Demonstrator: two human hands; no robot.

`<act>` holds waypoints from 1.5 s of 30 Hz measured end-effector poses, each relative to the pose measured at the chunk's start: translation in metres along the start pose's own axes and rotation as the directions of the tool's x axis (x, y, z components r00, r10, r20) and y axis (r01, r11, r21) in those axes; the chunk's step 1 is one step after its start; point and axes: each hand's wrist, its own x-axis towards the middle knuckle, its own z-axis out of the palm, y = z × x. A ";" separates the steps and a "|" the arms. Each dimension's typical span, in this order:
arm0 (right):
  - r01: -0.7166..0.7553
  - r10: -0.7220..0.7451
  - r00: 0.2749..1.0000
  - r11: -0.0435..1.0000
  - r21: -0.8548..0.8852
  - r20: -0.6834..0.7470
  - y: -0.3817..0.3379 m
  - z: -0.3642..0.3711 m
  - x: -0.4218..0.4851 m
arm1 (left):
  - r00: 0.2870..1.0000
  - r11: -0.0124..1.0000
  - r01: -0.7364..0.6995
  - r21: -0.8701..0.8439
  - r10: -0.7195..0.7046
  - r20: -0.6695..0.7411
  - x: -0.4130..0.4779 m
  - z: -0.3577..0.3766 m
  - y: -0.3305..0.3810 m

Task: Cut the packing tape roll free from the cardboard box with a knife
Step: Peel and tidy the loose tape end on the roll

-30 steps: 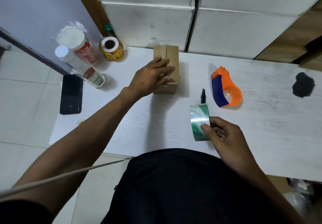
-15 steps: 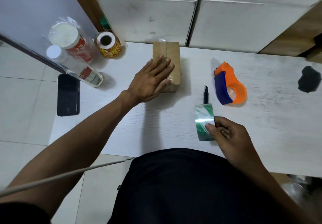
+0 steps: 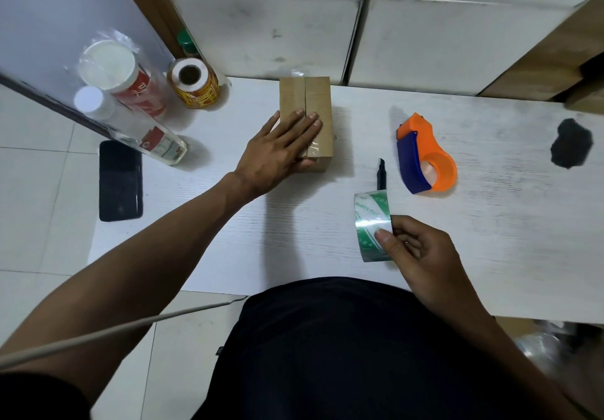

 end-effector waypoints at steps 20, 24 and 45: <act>0.389 -0.386 0.916 0.921 0.003 -0.108 -0.068 0.010 -0.029 | 0.916 0.810 0.217 -0.545 -0.362 -0.172 -0.008 -0.202 0.116; 0.417 -0.416 0.901 0.909 -0.019 -0.120 -0.071 0.012 -0.031 | 0.845 0.817 0.252 -0.519 -0.447 -0.293 -0.013 -0.202 0.131; 0.508 -0.521 0.848 0.852 -0.127 -0.100 -0.072 0.012 -0.033 | 0.769 0.534 0.468 -0.704 -0.638 0.027 -0.007 -0.238 0.133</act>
